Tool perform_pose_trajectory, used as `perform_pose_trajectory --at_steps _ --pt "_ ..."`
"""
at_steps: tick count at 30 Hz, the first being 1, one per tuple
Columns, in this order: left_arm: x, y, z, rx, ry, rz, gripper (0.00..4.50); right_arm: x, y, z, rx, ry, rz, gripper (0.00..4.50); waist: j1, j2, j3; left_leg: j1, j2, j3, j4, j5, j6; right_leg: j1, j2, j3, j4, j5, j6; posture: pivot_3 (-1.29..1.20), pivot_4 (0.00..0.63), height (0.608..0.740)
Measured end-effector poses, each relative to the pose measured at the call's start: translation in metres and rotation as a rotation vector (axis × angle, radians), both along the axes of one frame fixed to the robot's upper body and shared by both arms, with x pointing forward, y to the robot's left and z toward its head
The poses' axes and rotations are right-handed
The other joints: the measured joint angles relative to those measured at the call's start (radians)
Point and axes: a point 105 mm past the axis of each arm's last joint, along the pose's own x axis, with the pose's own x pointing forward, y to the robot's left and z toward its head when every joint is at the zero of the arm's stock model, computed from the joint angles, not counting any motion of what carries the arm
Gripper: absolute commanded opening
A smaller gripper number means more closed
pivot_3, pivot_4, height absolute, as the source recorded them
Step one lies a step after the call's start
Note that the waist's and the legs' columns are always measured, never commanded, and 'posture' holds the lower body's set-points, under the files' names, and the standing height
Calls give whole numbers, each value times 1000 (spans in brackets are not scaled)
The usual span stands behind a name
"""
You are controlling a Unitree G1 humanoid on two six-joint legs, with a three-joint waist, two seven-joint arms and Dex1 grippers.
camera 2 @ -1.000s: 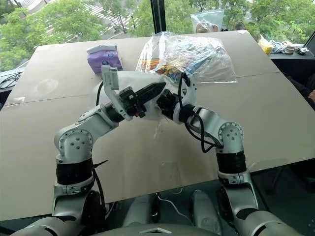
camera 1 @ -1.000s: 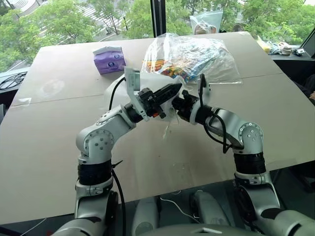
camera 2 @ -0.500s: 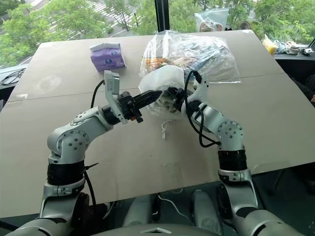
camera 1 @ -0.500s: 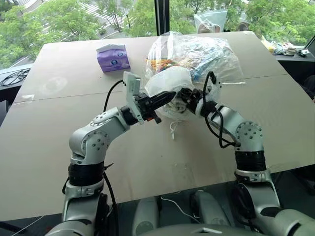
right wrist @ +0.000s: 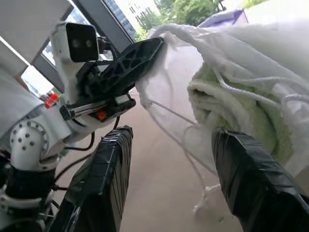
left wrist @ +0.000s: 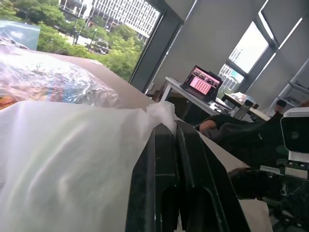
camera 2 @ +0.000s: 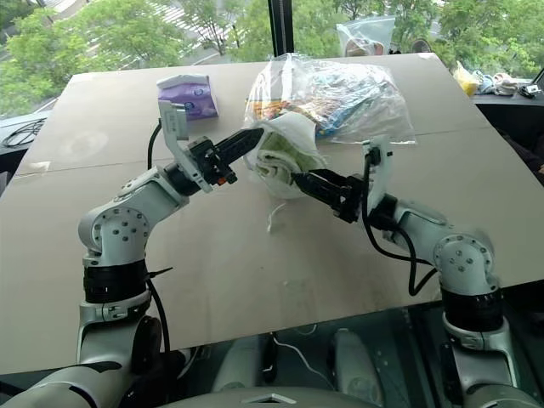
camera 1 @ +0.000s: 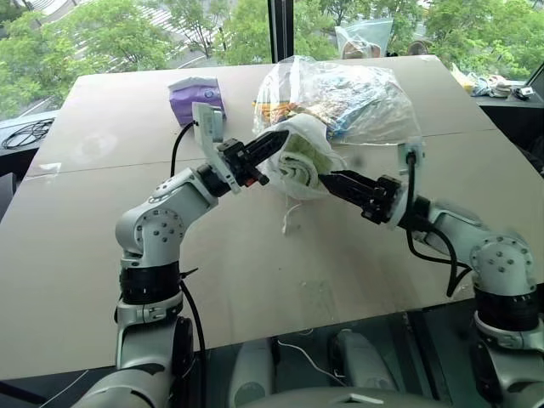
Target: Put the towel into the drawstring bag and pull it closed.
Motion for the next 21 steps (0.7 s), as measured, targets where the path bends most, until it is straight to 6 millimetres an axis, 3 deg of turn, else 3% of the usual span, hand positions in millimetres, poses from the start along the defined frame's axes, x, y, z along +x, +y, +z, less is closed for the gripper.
perform_pose_trajectory --at_steps 4,5,6,9,12,20,21 --pt "0 -1 0 -8 5 1 0 28 -39 -9 -171 -133 -201 2766 1 0 0 0 0 1 3 0 0 1 0 1 0 1 2 0 150 740" --pt "1 0 -1 -8 9 11 0 34 -55 -32 -391 -179 -230 2766 2 0 0 0 0 1 4 0 0 2 0 1 0 1 2 0 150 740" --pt "1 0 -1 -8 9 12 0 35 -55 -35 -401 -177 -231 2766 2 0 0 0 0 1 4 0 0 2 0 1 -1 1 2 0 150 740" --pt "1 -3 0 -5 10 6 0 50 -43 -63 -561 -232 -232 2766 -6 0 0 2 0 2 4 0 0 2 1 4 0 2 3 0 150 740" --pt "1 -5 0 -2 10 1 0 58 -25 -74 -621 -277 -188 2766 -2 1 1 1 0 1 4 0 0 2 1 3 1 2 3 0 150 740" --pt "2 -3 0 11 12 6 0 72 9 -95 -571 -212 -120 2766 4 0 1 0 0 2 5 0 0 2 0 3 0 2 3 0 150 740" --pt "2 -2 0 14 11 8 0 72 12 -98 -562 -202 -115 2531 3 1 1 0 0 2 5 0 0 2 0 3 0 2 3 0 150 740"
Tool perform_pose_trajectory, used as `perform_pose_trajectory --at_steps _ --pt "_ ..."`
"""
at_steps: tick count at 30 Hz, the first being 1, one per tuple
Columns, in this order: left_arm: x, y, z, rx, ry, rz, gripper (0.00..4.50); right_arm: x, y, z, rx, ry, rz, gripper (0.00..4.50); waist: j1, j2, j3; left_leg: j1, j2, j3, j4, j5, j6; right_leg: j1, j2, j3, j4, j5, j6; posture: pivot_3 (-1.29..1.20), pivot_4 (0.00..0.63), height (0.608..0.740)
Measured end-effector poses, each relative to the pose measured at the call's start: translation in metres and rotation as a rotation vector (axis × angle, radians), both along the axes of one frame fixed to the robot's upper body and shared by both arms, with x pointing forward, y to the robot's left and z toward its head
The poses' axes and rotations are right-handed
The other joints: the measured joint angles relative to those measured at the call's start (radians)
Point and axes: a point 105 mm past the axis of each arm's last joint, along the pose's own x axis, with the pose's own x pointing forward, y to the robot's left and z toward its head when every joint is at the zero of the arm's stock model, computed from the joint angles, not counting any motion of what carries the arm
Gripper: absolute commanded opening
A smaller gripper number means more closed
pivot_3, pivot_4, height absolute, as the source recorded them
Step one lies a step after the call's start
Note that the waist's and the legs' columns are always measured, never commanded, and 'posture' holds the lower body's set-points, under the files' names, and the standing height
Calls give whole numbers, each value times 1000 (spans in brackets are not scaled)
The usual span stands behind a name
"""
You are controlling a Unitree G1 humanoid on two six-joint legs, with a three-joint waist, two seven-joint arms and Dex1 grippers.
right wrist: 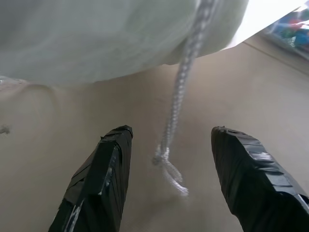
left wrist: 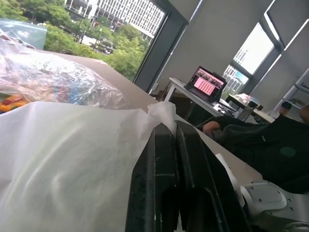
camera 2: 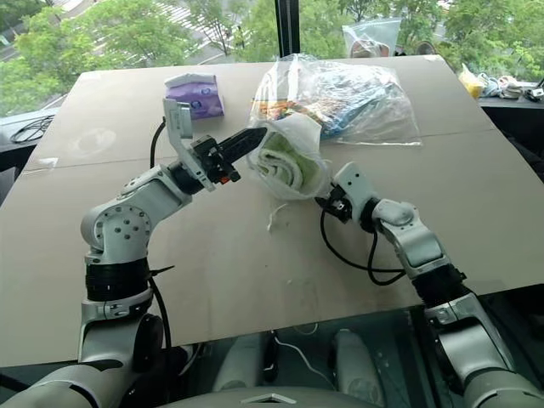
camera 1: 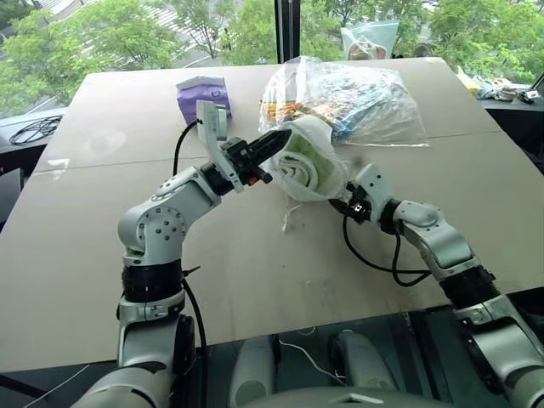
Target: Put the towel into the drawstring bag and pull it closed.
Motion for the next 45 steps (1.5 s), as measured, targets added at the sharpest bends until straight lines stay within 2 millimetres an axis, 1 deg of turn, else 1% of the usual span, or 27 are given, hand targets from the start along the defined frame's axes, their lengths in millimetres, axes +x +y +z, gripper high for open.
perform_pose_trajectory --at_steps 2,6,7,11,14,16,19,21,24,26,28,30,32,35,37,39,40,42,45 --pt "0 0 0 2 0 1 0 0 1 -2 6 11 3 2024 0 0 0 0 0 0 0 0 0 0 0 0 0 0 0 0 150 740" --pt "0 2 0 10 -2 4 0 3 -4 3 42 3 -19 99 -1 0 0 0 0 0 0 0 0 0 0 0 1 0 0 0 150 740" --pt "0 2 -1 11 -1 4 0 4 -5 5 50 -1 -25 37 -1 0 0 1 0 0 0 0 0 0 0 0 1 0 0 0 150 740" --pt "1 2 -3 12 4 -3 0 2 -7 14 95 -19 -33 37 -1 0 0 0 0 0 0 0 0 0 0 0 1 0 0 0 150 740" --pt "2 1 -5 26 7 -10 0 -2 -7 22 151 -8 -29 37 -1 0 0 0 0 0 0 0 0 0 0 0 1 0 0 0 150 740" --pt "-1 -1 -5 16 3 -38 0 -8 -4 31 196 5 -5 37 -1 0 0 1 0 0 0 0 0 0 0 0 1 0 0 0 150 740" --pt "-1 -2 -4 13 -5 -42 873 -19 4 40 243 29 47 0 -1 0 0 1 0 0 0 0 0 0 0 0 1 0 0 0 150 740" --pt "3 0 -4 16 -6 -2 1702 -25 10 40 257 60 74 0 -1 0 0 1 0 0 0 0 0 0 0 0 1 0 0 0 150 740" --pt "2 5 -2 -2 4 8 1702 -34 19 30 232 127 103 0 -3 0 0 1 0 0 0 0 0 0 0 0 1 0 0 0 150 740" --pt "-2 16 3 -15 3 9 1702 -38 23 19 208 176 107 0 -6 0 0 1 0 0 0 0 0 0 0 0 2 0 0 0 150 740" --pt "-5 29 11 -18 -12 26 1702 -37 23 9 179 209 82 0 -4 0 0 1 0 -1 0 0 0 0 0 -1 2 0 0 0 150 740" --pt "-8 36 13 -22 -14 33 1702 -36 24 3 156 224 67 0 -3 0 0 1 0 -1 0 0 0 0 0 -1 2 0 0 0 150 740" --pt "-12 42 16 -23 -13 27 1702 -38 31 0 166 242 74 0 -3 0 0 1 0 -1 1 0 0 0 0 -1 2 0 0 0 150 740" --pt "-17 49 20 -38 -15 24 1702 -40 40 3 202 262 92 0 -3 0 0 1 0 -1 1 0 0 0 0 -1 2 0 0 0 150 740" --pt "-20 59 13 -23 14 47 1702 -41 47 9 258 279 105 0 -5 0 0 1 0 -1 0 0 0 0 0 -1 2 0 0 0 150 740" --pt "-21 70 -3 31 57 89 1702 -42 50 17 303 284 117 0 -7 0 0 1 1 0 0 0 0 0 0 0 2 0 0 0 150 740" --pt "-22 77 -14 66 90 112 1702 -42 51 23 337 287 118 0 -7 0 0 1 1 -1 0 0 0 0 0 -1 2 0 0 0 150 740" --pt "-24 86 -27 102 131 137 1702 -41 52 33 389 288 120 0 -6 0 0 1 1 -1 0 0 0 0 0 -2 2 0 0 0 150 740" --pt "-28 111 -52 213 200 210 1702 -42 59 52 480 292 147 0 -5 0 0 1 1 0 0 0 0 0 -1 -2 2 0 -1 0 150 740"
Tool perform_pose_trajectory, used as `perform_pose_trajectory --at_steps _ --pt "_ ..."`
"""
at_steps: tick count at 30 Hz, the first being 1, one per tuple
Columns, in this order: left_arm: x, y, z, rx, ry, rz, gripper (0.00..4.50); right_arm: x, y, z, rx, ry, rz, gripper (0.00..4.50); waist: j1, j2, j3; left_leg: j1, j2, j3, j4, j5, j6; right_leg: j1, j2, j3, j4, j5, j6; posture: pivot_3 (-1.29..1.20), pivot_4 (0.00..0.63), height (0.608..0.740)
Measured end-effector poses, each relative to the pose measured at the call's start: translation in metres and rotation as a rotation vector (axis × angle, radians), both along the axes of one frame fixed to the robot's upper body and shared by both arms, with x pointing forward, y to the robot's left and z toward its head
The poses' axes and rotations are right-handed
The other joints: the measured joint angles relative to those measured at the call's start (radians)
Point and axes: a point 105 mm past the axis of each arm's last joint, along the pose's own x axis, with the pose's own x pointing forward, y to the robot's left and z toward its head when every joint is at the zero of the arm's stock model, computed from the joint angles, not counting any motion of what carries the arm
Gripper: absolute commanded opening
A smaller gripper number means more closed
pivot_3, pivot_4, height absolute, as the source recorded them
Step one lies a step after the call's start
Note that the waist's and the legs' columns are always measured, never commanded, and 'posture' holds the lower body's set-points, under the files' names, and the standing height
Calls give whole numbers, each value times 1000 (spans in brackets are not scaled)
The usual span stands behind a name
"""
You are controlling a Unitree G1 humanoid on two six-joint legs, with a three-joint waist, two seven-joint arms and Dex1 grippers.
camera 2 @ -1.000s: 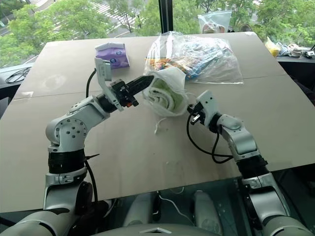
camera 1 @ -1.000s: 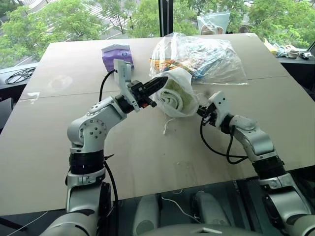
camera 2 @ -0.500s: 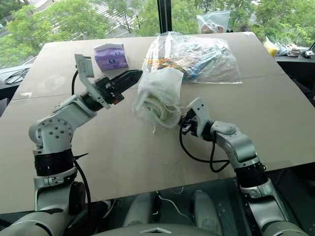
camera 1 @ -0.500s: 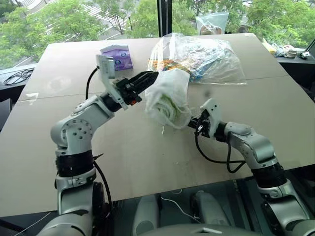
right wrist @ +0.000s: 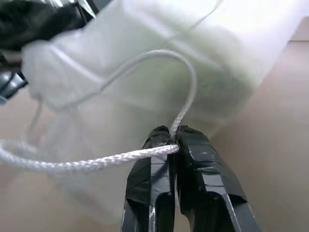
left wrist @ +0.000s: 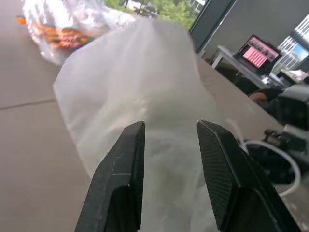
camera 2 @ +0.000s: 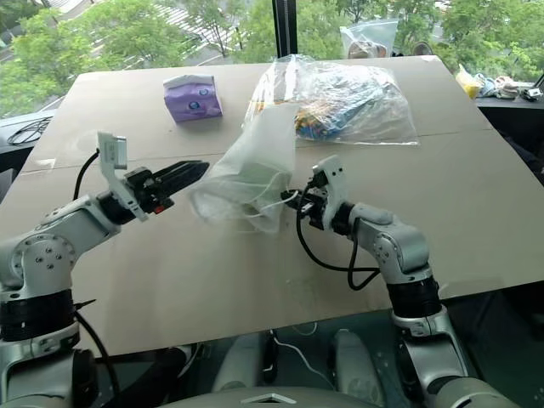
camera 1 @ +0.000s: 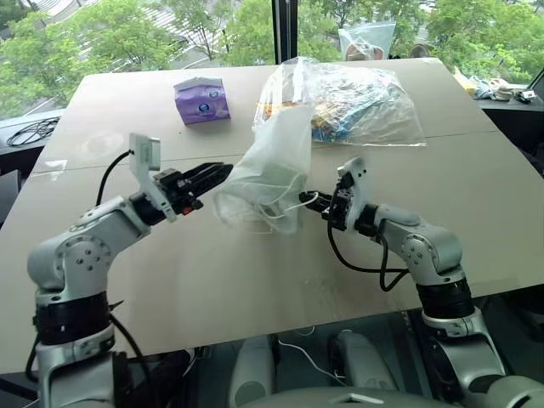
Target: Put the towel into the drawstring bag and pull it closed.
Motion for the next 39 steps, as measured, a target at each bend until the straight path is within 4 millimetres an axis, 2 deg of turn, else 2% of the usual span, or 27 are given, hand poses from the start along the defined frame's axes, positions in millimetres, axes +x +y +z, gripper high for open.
perform_pose_trajectory --at_steps 4,6,8,11,13,17,18,22,26,29,33,39 --pt "-11 26 -36 89 103 55 1702 3 2 14 37 -5 -4 0 -1 0 0 0 0 1 0 0 0 -1 -2 0 0 -1 -3 0 150 740" --pt "-16 32 -48 104 130 66 1702 4 2 15 33 -5 -12 0 1 0 0 -1 0 1 0 0 0 -1 -3 -1 0 -1 -4 0 150 740" --pt "-14 38 -46 76 104 100 1702 5 2 14 29 1 -18 0 4 0 0 -2 0 0 0 0 0 -1 -4 -3 0 -2 -4 0 150 740" --pt "-12 45 -29 31 28 139 1702 9 3 12 25 24 -39 0 1 0 0 -2 0 1 0 0 0 -1 -4 -2 -1 -1 -5 0 150 740" --pt "-19 39 -35 55 46 109 1702 12 3 12 31 35 -58 0 -6 0 0 0 0 2 -1 0 0 -1 -5 0 -1 -1 -4 0 150 740" --pt "-42 15 -84 188 213 -36 1702 27 -4 19 54 53 -131 0 -14 0 0 -1 0 4 -2 0 0 -3 -5 -1 -1 0 -3 0 150 740" --pt "-45 10 -89 215 217 -61 1702 30 -6 21 59 53 -148 0 -13 0 0 -1 0 3 -2 0 0 -3 -5 -1 0 0 -4 0 150 740" --pt "-42 7 -88 313 186 -101 1702 35 -10 26 66 50 -181 0 -12 2 -1 -1 0 3 -3 0 0 -3 -5 -2 0 -1 -5 0 150 740" --pt "-36 -8 -88 293 161 -151 1702 37 -12 23 62 58 -197 0 -14 3 -1 -2 -1 4 -2 0 0 -3 -6 -1 -1 0 -5 0 150 740" --pt "-36 -16 -89 291 154 -188 2400 38 -13 23 58 56 -201 0 -17 3 -1 -2 -1 4 -2 0 0 -3 -6 -1 -1 1 -2 0 150 740" --pt "-30 -36 -91 304 88 -211 2400 39 -15 24 61 55 -207 0 -14 3 -1 -2 -1 4 -2 0 0 -3 -5 -1 -1 1 -2 0 150 740" --pt "-21 -47 -92 329 24 -196 2400 39 -15 24 65 52 -211 0 -17 3 -1 -2 -1 3 -2 0 0 -3 -5 -1 0 1 -2 0 150 740"
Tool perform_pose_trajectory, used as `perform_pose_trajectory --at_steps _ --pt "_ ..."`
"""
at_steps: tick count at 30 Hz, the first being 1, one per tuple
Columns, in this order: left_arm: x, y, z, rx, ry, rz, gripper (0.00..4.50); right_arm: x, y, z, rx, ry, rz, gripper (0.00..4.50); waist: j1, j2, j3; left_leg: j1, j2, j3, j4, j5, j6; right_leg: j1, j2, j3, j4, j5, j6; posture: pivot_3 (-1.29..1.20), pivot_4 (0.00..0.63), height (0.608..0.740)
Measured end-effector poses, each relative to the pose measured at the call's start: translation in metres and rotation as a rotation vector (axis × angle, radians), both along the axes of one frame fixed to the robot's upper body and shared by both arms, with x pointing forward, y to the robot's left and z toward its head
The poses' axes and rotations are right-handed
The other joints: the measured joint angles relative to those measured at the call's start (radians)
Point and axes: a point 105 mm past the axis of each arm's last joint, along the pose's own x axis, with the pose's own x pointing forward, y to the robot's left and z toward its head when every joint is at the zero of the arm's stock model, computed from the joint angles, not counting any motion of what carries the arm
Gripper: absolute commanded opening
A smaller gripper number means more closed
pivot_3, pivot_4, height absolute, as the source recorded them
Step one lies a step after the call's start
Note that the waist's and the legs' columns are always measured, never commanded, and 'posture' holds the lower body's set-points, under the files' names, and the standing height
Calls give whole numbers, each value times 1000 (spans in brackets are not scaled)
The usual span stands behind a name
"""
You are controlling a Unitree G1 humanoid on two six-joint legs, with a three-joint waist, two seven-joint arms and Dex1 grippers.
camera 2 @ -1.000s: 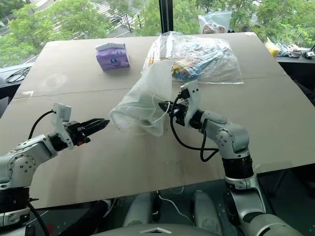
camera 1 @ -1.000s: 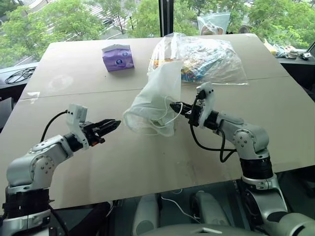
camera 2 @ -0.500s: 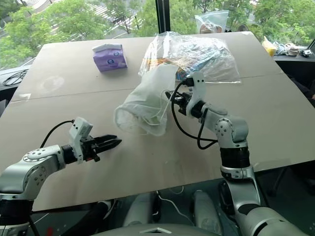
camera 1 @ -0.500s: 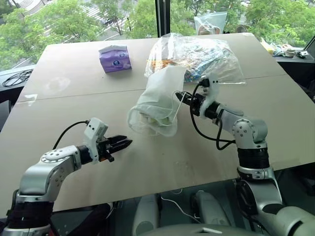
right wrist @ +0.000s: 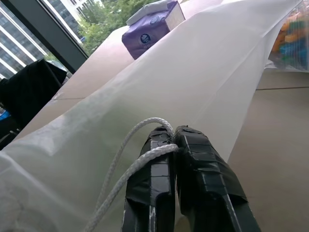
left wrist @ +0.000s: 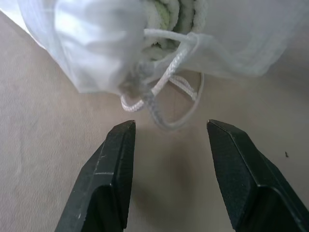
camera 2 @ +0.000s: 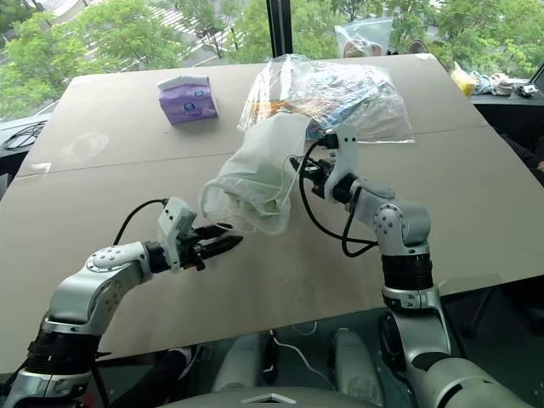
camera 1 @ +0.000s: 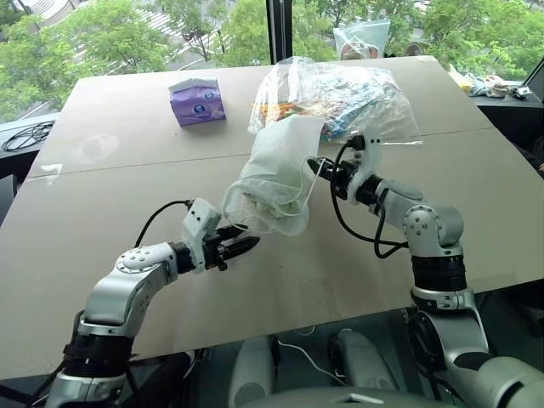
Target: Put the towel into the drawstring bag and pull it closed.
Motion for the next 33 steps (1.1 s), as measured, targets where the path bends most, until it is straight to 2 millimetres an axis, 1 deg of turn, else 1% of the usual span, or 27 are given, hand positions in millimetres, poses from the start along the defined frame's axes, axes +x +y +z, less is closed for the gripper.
perform_pose_trajectory --at_steps 4,9,12,13,14,15,16,19,23,24,26,27,29,30,31,33 --pt "3 -4 -1 -20 -17 15 2400 1 -1 1 3 -8 -5 0 0 0 0 0 0 0 0 0 0 0 1 0 0 0 0 0 150 740" --pt "7 -17 -2 -98 -22 46 2400 0 -1 -1 2 -5 -7 0 2 0 0 0 0 0 1 0 0 1 0 0 0 0 0 0 150 740" --pt "10 -20 -3 -122 -27 71 1586 0 0 -2 0 -4 -7 0 2 0 0 0 0 -1 1 0 0 1 1 0 0 0 0 0 150 740" --pt "12 -21 -4 -138 -26 85 991 0 1 -2 -2 -4 -3 0 2 0 0 0 0 -1 1 0 0 1 1 0 0 0 0 0 150 740" --pt "13 -22 -5 -144 -26 97 769 -1 2 -2 -3 -4 0 0 1 0 0 0 0 -1 1 0 0 1 1 0 0 0 0 0 150 740" --pt "14 -20 -5 -140 -31 106 143 -1 3 -2 -5 -4 3 0 1 0 0 0 0 -1 1 0 0 1 1 0 0 0 0 0 150 740" --pt "15 -19 -4 -136 -39 117 66 -1 3 -2 -6 -5 5 0 0 0 0 0 0 -1 1 0 0 1 2 0 0 0 0 0 150 740" --pt "19 -12 -2 -86 -95 162 66 0 1 -2 -6 -10 -2 0 0 0 0 0 0 -2 1 0 0 1 2 0 0 0 0 0 150 740" --pt "26 5 7 64 -255 239 66 6 -16 6 -6 -39 -48 0 3 0 0 -1 0 -1 1 0 0 1 2 0 0 0 0 0 150 740" --pt "31 13 14 122 -323 280 66 6 -23 12 -3 -64 -39 0 5 0 0 -1 0 -1 1 0 0 1 2 0 0 0 0 0 150 740" --pt "42 32 29 219 -440 371 66 2 -30 27 30 -114 -6 0 12 0 0 -1 0 -2 1 0 0 0 2 0 0 0 0 0 150 740" --pt "49 42 44 278 -523 417 66 2 -34 37 47 -144 5 0 14 0 0 0 1 -2 1 0 0 0 3 0 0 0 0 0 150 740" --pt "56 57 77 362 -686 486 66 4 -44 54 72 -195 -11 0 17 0 0 0 1 -1 1 0 0 0 3 0 0 0 0 0 150 740" --pt "59 66 99 407 -791 538 66 9 -52 63 86 -218 -42 0 18 0 0 0 1 -1 1 0 0 0 3 0 0 0 0 0 150 740" --pt "60 69 107 422 -827 560 66 12 -56 65 92 -221 -62 0 18 0 0 0 1 0 1 0 0 0 3 0 -1 0 0 0 150 740" --pt "62 82 125 483 -918 643 66 26 -73 67 107 -220 -158 0 19 0 0 -1 1 0 1 0 0 0 3 1 -1 0 0 0 150 740"
